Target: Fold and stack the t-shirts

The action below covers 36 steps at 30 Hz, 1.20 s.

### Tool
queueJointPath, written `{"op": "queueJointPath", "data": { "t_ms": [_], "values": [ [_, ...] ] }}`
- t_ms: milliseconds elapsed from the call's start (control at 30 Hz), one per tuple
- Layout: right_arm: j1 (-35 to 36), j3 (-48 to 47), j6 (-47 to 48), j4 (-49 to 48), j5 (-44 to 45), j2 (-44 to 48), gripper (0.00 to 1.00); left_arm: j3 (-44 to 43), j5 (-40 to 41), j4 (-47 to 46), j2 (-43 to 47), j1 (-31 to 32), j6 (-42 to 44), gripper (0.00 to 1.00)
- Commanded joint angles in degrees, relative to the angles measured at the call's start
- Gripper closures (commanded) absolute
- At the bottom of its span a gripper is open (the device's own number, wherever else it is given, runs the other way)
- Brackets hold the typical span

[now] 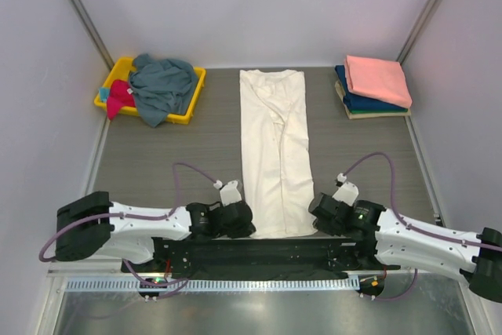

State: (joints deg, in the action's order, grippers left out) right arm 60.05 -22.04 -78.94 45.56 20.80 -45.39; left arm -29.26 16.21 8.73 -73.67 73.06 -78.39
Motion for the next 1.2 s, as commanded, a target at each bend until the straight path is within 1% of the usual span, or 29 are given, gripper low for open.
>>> {"op": "queueJointPath", "data": {
  "t_ms": [0,67,100,167,200,233,267,333,367,400,433,467,500,533,567,600,633,667,700,733,767,800,867,1033,1167],
  "values": [
    [1.12,-4.05,-0.34,3.91,0.3,3.81,0.99,-4.31,4.36,9.08,3.79,4.72,-3.7,1.0],
    [1.12,-7.72,0.62,5.41,1.52,4.69,0.99,-7.11,5.5,12.43,4.84,4.99,-3.53,1.0],
    [1.12,-9.32,1.15,6.63,3.27,4.52,0.99,-8.09,6.63,16.02,5.98,4.9,-3.35,1.0],
    [1.12,-14.31,3.25,7.52,5.56,2.51,0.99,-11.59,10.23,19.55,7.22,4.64,-1.77,1.0],
    [1.12,-16.0,4.39,7.7,8.01,1.45,0.99,-13.27,11.12,22.79,8.18,4.2,-0.64,1.0],
    [1.12,-17.49,5.19,7.61,9.34,0.57,0.99,-14.59,11.74,24.13,8.54,3.59,0.51,1.0],
    [1.03,-20.38,7.02,7.61,10.57,-1.7,0.99,-17.21,11.74,25.18,8.63,1.23,3.48,1.0],
    [0.6,-23.56,9.05,7.35,13.82,-3.82,0.99,-19.08,11.04,27.04,9.07,-1.76,6.39,1.0],
    [-0.8,-26.53,10.63,7.26,14.62,-5.22,0.99,-19.87,9.47,27.13,9.16,-5.26,9.54,1.0],
    [-2.21,-28.04,13.95,6.83,15.06,-7.76,0.99,-21.09,8.33,26.69,9.07,-7.21,10.88,1.0],
    [-3.79,-30.84,16.33,6.39,14.54,-9.35,0.99,-21.8,7.27,26.25,8.81,-9.05,12.46,1.0],
    [-8.24,-31.82,18.45,4.38,13.58,-10.67,0.99,-22.33,5.17,25.73,8.54,-12.64,14.91,1.0],
    [-10.63,-32.53,23.25,2.8,12.26,-12.95,0.99,-23.99,4.28,25.2,8.02,-14.42,16.32,1.0],
    [-12.92,-33.06,25.39,1.04,9.03,-13.76,0.99,-24.96,3.66,24.93,6.54,-16.0,17.56,1.0],
    [-17.38,-33.33,26.98,-2.11,7.78,-14.72,0.99,-25.84,2.79,24.67,5.65,-19.15,18.7,1.0],
    [-19.08,-33.59,30.13,-3.53,6.46,-15.86,0.99,-28.11,0.69,24.23,4.42,-20.83,21.15,1.0],
    [-20.92,-34.64,31.29,-4.77,4.88,-18.4,0.99,-29.09,-0.46,23.88,2.06,-23.98,22.13,1.0],
    [-23.29,-35.34,32.43,-6.08,4.26,-20.25,0.99,-30.23,-1.78,22.83,0.38,-25.67,23.36,1.0],
    [-24.36,-36.22,33.4,-6.88,3.64,-21.75,0.99,-31.12,-5.45,22.3,-1.02,-27.34,25.2,1.0],
    [-25.33,-37.88,35.58,-7.76,2.42,-24.98,0.99,-33.13,-6.96,21.77,-2.52,-30.57,26.26,1.0],
    [-26.03,-38.68,36.3,-8.81,2.06,-26.49,0.99,-34.28,-8.37,21.16,-6.1,-32.0,26.97,1.0],
    [-27.87,-39.56,37.01,-9.52,1.53,-27.9,0.99,-35.33,-10.47,21.24,-7.61,-33.14,28.37,1.0],
    [-29.72,-41.76,39.2,-11.27,-0.39,-32.03,0.99,-38.85,-11.54,20.98,-12.26,-35.61,29.6,1.0],
    [-34.81,-46.24,42.55,-13.83,-3.65,-38.63,0.99,-44.83,-14.0,20.89,-19.31,-39.65,32.77,1.0],
    [-37.2,-48.79,44.04,-15.67,-6.29,-44.51,0.99,-50.09,-15.85,20.97,-24.58,-42.29,34.27,1.0]
  ]
}}
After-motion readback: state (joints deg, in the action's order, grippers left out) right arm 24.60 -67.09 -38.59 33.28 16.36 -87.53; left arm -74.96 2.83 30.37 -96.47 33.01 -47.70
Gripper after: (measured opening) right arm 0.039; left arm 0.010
